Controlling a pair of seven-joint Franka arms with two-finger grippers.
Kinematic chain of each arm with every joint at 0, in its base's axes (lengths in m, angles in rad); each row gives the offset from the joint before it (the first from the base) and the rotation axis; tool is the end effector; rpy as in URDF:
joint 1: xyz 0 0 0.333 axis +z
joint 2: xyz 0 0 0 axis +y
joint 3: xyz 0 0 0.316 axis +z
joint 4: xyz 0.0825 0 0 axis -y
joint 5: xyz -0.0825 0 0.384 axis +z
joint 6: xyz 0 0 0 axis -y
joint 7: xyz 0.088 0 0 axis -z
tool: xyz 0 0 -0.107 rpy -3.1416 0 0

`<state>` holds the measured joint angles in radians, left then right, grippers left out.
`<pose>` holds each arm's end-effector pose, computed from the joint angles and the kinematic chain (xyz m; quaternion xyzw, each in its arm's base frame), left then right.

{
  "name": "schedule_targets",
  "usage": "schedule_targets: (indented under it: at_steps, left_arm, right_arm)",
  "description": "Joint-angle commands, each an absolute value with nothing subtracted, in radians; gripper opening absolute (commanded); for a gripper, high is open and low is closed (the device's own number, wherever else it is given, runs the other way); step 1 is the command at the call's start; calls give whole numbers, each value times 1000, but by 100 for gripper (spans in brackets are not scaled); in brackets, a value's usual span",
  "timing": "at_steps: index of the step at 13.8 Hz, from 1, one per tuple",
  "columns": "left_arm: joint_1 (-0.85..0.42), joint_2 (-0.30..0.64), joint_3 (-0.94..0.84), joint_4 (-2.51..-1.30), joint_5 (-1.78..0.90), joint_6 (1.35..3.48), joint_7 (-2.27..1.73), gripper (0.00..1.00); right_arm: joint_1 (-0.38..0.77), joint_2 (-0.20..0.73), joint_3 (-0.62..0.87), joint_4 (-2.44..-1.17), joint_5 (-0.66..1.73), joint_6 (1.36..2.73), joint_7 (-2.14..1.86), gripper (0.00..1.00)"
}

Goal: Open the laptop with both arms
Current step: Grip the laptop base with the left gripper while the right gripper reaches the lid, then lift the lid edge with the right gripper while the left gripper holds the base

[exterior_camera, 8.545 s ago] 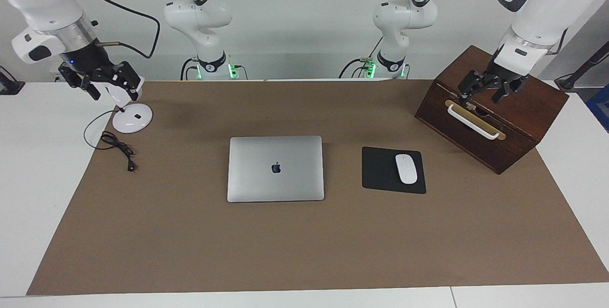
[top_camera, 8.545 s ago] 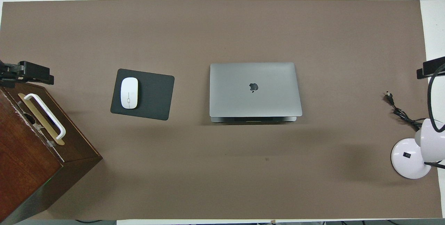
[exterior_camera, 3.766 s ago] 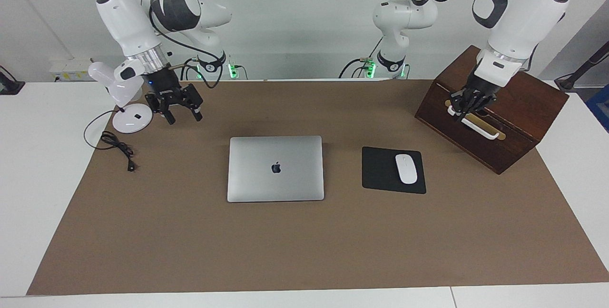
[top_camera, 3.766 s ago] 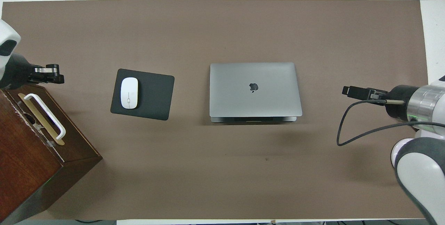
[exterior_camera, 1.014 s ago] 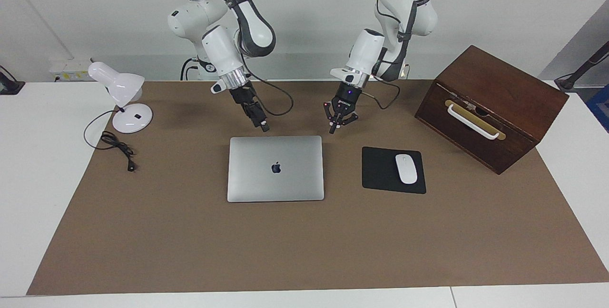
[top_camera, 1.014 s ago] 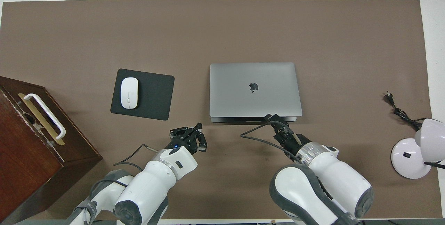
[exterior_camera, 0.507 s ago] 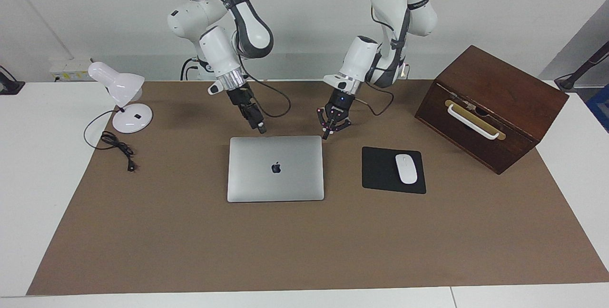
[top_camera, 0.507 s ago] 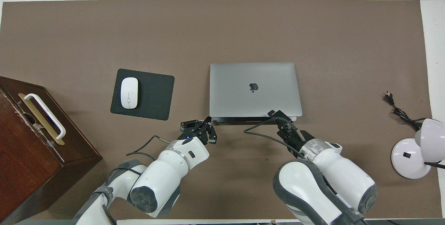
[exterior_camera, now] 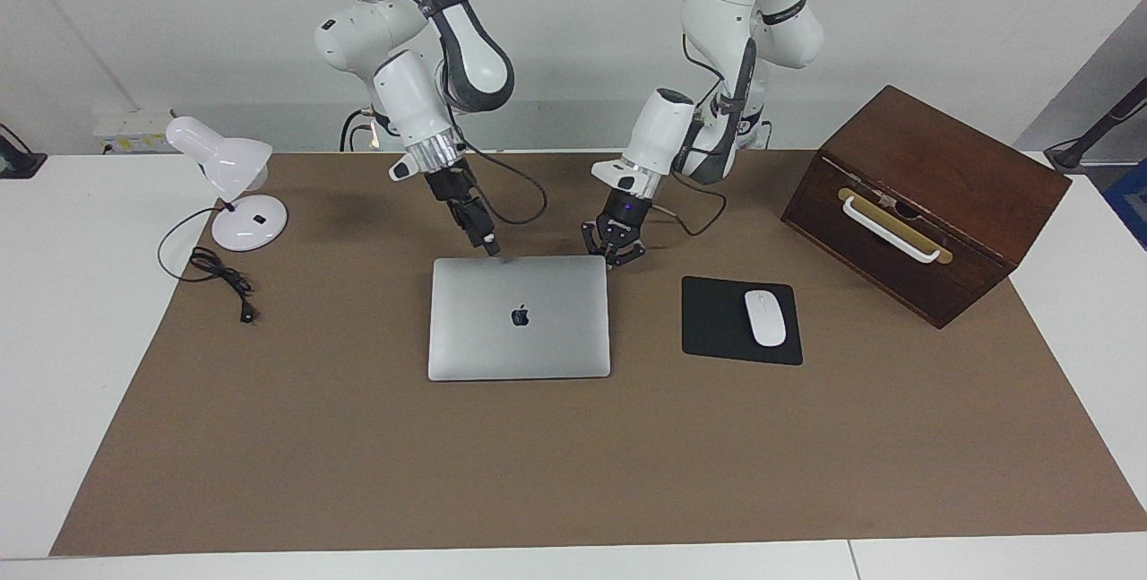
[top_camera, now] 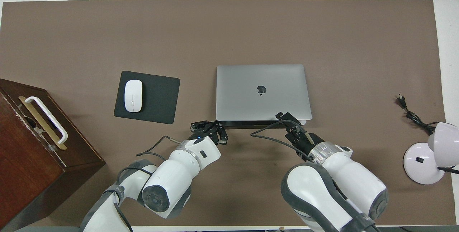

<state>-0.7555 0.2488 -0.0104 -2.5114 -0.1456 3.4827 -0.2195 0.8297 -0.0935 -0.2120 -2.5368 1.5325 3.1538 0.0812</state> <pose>0.3816 -0.3431 0.2707 0.9181 -0.1811 0.3093 0.1690 0.4049 0.1786 0.3327 -0.8234 0.4534 -0.1467 0.3082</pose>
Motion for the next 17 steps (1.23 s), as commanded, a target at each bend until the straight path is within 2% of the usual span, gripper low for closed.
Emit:
schedule_targets:
  at_steps: [1,5,17]
  left_arm:
    - [-781,287,5,-2480,-160,3505,-221,0]
    - [-781,295,5,-2479,-155,3505,-219,0]
    - [-787,301,6,-2480,-153,3505,-209,0]
  right_arm:
    - [813,-54,-210,-2473,1571,3149,32,100]
    - [805,-18,-210,-2442,1571,3146,31,100]
    - [778,12,-210,-2393,1571,3129,15,100]
